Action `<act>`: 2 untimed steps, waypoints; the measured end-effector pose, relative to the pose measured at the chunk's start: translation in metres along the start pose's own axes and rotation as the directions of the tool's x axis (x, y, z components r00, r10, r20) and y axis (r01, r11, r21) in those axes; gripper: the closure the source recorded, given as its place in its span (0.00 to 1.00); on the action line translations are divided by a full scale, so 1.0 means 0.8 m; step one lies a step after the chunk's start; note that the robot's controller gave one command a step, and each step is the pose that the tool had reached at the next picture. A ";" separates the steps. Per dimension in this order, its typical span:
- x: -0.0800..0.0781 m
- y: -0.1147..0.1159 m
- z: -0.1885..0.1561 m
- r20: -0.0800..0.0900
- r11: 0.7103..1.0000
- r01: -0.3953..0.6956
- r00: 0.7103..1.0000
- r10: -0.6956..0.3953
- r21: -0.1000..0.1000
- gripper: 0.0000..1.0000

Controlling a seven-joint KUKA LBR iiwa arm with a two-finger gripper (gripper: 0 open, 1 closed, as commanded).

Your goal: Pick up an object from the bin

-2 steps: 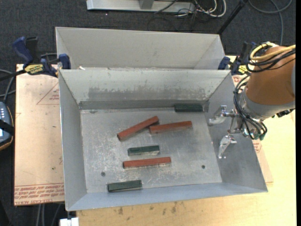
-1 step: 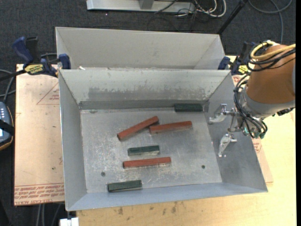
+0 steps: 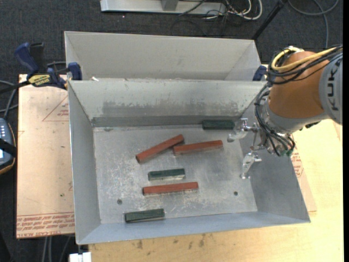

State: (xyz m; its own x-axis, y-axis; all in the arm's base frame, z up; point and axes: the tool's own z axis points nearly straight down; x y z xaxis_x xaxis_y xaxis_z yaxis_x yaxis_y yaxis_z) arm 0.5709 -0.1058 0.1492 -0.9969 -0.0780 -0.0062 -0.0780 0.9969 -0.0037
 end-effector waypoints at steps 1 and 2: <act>-0.010 0.032 0.039 -0.005 1.000 0.029 1.000 -0.029 -0.008 0.00; -0.088 0.050 0.089 0.019 0.999 -0.032 0.999 0.032 -0.001 1.00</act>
Offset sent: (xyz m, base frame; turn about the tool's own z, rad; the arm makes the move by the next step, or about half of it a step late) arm 0.0604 0.0448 -0.0792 0.0319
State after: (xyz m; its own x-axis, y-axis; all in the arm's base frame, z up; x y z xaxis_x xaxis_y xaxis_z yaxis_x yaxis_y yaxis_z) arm 0.6386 -0.0610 0.0783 -0.9986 -0.0458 -0.0248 -0.0458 0.9989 -0.0021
